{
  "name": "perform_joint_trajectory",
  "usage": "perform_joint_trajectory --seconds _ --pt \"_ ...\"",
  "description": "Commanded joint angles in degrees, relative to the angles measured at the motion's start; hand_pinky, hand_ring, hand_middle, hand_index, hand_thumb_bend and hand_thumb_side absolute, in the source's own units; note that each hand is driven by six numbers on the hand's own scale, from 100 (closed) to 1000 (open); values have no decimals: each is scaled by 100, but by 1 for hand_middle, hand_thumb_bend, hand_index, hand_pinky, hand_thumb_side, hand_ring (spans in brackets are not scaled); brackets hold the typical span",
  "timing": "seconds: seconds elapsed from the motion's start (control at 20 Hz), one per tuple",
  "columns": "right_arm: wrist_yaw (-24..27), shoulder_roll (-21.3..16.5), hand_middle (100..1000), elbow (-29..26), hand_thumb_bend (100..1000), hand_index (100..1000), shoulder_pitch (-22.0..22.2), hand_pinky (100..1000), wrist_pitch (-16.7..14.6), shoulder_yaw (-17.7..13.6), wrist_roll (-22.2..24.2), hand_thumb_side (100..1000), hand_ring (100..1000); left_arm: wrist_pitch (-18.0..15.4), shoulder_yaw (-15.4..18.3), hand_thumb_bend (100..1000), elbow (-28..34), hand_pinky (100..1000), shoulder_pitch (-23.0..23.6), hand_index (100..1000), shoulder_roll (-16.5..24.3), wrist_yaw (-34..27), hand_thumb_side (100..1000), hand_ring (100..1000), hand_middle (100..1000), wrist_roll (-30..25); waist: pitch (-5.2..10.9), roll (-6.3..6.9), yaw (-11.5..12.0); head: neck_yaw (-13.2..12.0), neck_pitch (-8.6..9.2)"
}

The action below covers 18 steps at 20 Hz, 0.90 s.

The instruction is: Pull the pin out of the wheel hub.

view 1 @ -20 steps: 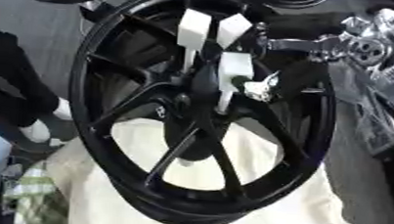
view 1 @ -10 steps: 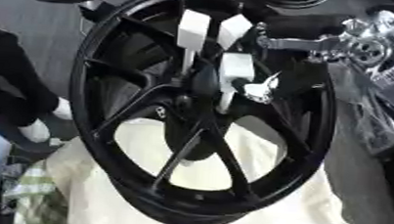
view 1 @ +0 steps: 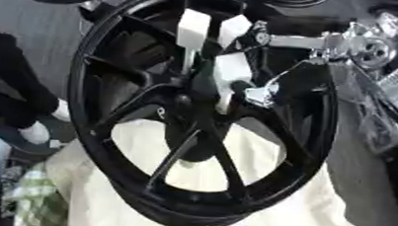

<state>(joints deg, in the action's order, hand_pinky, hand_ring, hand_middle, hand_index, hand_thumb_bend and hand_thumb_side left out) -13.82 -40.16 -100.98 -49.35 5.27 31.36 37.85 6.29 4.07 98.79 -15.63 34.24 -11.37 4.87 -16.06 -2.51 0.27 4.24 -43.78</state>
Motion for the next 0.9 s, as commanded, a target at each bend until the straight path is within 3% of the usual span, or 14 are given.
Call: perform_joint_trajectory --seconds 0.05,0.55,0.9 --pt "279 -209 366 -225 100 623 -66 524 183 -170 -126 449 549 -6 80 100 46 733 -34 735 126 18 714 658 540 11 93 37 -21 34 -34" --pt "1150 -494 322 -906 100 573 47 467 709 -590 -190 443 510 -19 92 100 41 734 -8 735 144 20 709 658 540 18 124 68 -100 25 -34" --pt "1809 -834 303 -1356 100 580 604 431 952 -1410 -432 495 492 -33 123 100 47 735 22 735 143 17 708 657 541 48 127 115 -214 -33 -11"
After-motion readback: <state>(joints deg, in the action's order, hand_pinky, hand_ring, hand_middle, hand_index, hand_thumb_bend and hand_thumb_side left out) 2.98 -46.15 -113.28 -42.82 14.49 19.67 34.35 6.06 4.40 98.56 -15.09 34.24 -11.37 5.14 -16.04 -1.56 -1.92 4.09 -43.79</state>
